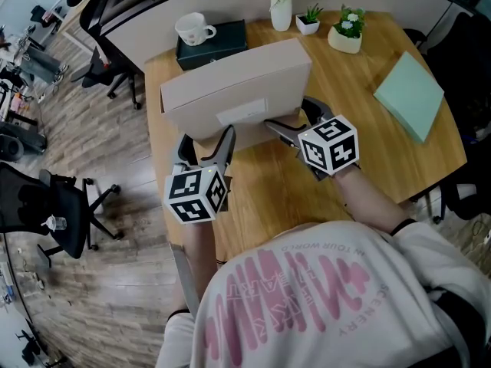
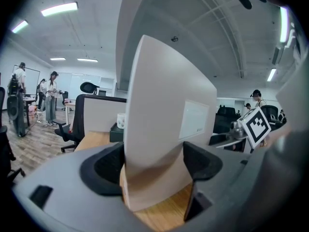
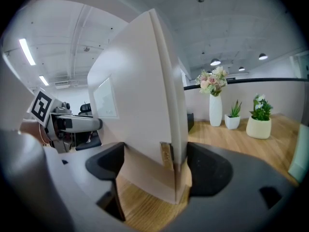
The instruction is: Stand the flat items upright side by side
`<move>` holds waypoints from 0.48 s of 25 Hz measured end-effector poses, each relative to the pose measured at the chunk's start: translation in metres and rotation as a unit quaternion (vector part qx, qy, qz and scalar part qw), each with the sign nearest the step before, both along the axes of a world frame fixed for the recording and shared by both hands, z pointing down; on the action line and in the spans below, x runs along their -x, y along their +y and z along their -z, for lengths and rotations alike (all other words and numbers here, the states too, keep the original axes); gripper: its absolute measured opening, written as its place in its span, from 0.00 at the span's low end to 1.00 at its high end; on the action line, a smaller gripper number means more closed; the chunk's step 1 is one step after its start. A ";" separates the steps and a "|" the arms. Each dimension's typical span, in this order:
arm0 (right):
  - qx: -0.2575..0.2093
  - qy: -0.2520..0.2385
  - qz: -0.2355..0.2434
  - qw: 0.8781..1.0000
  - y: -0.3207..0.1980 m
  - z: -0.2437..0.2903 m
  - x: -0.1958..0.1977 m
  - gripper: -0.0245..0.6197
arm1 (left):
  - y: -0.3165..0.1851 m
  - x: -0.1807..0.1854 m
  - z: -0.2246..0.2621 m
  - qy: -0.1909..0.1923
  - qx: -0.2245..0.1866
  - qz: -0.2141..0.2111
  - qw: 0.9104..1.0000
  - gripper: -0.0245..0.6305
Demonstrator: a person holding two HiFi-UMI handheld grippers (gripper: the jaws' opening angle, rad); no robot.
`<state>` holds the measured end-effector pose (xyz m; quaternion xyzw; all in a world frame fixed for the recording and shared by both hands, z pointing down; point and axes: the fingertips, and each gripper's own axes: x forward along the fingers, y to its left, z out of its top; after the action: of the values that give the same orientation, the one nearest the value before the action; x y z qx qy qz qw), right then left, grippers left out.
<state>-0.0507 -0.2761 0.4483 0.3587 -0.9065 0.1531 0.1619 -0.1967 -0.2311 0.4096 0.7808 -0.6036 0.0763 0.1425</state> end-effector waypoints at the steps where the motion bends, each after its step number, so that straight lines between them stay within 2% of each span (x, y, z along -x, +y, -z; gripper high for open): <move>1: -0.001 -0.001 0.000 1.000 0.000 0.000 0.000 0.67 | 0.000 0.000 0.000 0.000 -0.001 0.001 1.000 0.61; 12: 0.006 -0.001 0.002 1.000 -0.002 -0.002 -0.003 0.68 | 0.001 -0.002 -0.002 -0.012 -0.003 -0.009 1.000 0.62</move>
<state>-0.0480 -0.2777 0.4500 0.3560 -0.9064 0.1581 0.1634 -0.1951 -0.2299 0.4112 0.7854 -0.5986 0.0856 0.1322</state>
